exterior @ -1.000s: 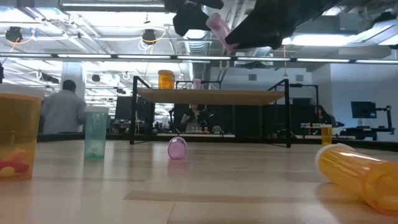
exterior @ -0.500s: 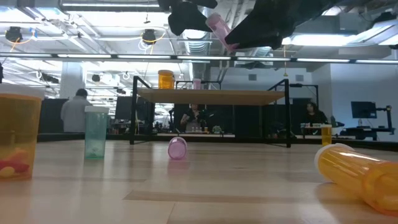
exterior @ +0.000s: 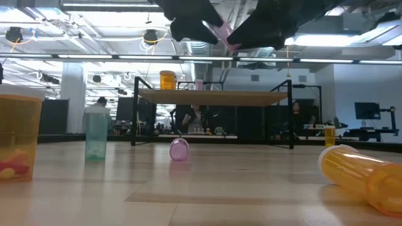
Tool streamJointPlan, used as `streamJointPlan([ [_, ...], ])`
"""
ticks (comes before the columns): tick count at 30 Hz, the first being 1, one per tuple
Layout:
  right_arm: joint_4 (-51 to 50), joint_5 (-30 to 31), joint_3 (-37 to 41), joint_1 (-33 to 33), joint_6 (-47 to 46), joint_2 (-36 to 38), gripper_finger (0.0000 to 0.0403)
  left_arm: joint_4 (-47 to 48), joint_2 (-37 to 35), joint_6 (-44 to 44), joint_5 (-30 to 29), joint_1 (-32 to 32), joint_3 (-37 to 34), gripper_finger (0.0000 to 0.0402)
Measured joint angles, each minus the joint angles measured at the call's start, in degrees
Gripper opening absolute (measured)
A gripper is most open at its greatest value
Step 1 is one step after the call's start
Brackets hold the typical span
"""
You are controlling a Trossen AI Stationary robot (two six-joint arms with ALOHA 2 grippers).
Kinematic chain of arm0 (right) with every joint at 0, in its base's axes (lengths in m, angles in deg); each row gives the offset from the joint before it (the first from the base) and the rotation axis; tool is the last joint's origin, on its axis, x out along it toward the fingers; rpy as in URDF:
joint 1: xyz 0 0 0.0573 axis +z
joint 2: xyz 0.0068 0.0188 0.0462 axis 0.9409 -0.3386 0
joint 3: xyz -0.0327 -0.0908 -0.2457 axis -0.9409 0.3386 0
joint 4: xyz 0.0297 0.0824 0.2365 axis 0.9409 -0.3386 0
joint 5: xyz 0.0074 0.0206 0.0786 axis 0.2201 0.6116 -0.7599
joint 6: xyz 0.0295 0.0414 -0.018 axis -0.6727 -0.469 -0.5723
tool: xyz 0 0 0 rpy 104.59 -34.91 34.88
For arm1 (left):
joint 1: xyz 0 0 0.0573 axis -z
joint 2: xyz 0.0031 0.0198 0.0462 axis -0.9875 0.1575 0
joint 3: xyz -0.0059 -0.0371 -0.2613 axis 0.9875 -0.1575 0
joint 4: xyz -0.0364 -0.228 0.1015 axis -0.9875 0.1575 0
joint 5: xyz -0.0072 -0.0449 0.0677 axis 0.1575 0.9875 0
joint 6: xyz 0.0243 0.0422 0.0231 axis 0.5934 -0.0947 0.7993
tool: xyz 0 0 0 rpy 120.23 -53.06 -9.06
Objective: Pick and place medicine bottles onto shelf by color
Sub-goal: Put the right pink pill bottle on the shelf aligned with the other pink pill bottle
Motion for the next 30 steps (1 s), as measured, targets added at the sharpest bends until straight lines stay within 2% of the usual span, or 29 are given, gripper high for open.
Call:
streamJointPlan([
  [4, 0.0, 0.1, 0.0, 0.0, 0.0, 0.0, 0.0124, -0.1, 0.5, 0.3, -0.1, 0.1, -0.1, 0.0268],
  [11, -0.3, 0.1, 0.0, 0.0, 0.0, 0.0, 0.0124, 0.4, 0.5, 0.4, 0.3, 0.1, -0.1, 0.0209],
  [16, -0.2, 0.1, 0.0, 0.0, 0.0, 0.0, 0.0124, 0.6, -0.3, 0.4, 1.5, 0.1, -0.1, 0.0192],
  [21, -0.4, 0.0, 0.0, 0.0, 0.1, 0.0, 0.0124, 0.3, -0.6, 0.4, 1.7, 0.5, -0.1, 0.0205],
  [30, -0.5, 0.0, 0.0, 0.0, 0.1, 0.0, 0.0124, -0.2, -0.8, 0.4, 1.0, 1.0, -0.1, 0.0263],
])
